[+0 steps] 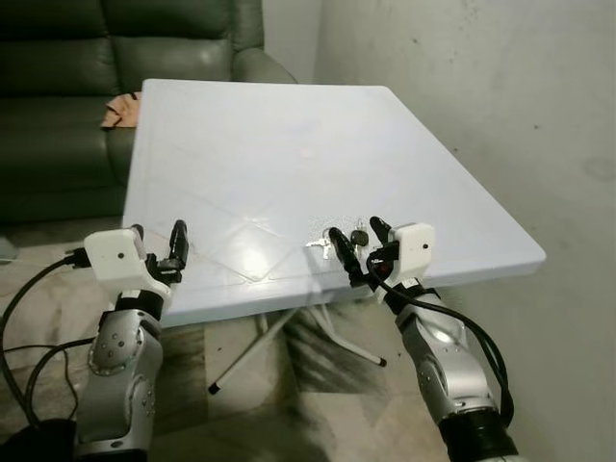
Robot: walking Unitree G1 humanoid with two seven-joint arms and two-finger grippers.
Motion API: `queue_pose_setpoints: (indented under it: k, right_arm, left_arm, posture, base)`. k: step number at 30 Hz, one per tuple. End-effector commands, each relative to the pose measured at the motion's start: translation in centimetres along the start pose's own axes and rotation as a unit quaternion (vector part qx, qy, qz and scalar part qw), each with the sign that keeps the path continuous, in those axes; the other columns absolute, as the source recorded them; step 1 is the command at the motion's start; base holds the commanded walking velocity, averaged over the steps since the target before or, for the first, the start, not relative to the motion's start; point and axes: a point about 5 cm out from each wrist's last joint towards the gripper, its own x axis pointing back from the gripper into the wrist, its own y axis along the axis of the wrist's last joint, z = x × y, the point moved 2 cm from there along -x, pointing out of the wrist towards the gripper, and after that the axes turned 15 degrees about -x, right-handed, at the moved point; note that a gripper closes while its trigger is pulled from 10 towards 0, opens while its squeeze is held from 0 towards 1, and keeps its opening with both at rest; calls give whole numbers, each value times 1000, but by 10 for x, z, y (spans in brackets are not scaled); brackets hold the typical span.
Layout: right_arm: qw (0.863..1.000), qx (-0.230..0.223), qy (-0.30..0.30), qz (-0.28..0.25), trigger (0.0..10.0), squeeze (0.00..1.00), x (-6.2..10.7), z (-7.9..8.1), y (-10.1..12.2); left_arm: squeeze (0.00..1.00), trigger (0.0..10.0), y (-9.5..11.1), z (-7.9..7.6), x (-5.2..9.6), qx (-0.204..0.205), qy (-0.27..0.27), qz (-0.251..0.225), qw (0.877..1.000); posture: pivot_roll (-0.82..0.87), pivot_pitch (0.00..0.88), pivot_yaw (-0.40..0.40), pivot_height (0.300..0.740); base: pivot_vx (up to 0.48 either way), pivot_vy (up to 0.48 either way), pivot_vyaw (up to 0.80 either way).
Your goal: Hang keys on a hook
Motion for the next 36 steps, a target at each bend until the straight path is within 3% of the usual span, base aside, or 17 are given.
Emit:
queue_pose_setpoints:
  k: [1,7,36]
  right_arm:
    - [1000,2,-6,-5,10000,0,1,-5,6]
    - [999,6,-41,5,10000,0,-1,-10,3]
    - [998,19,-50,22,10000,0,-6,-4,1]
  left_arm:
    - [0,10000,2,-4,-2,-2,-4,1,1000]
    - [0,10000,0,-6,1,-3,-8,7,1000]
    - [0,10000,2,-13,2,-10,-29,1,1000]
  posture:
    - [-41,83,-76,740]
    - [-41,98,-83,740]
    - [-40,95,-84,740]
  base:
    - [0,0,0]
    - [0,0,0]
    - [0,0,0]
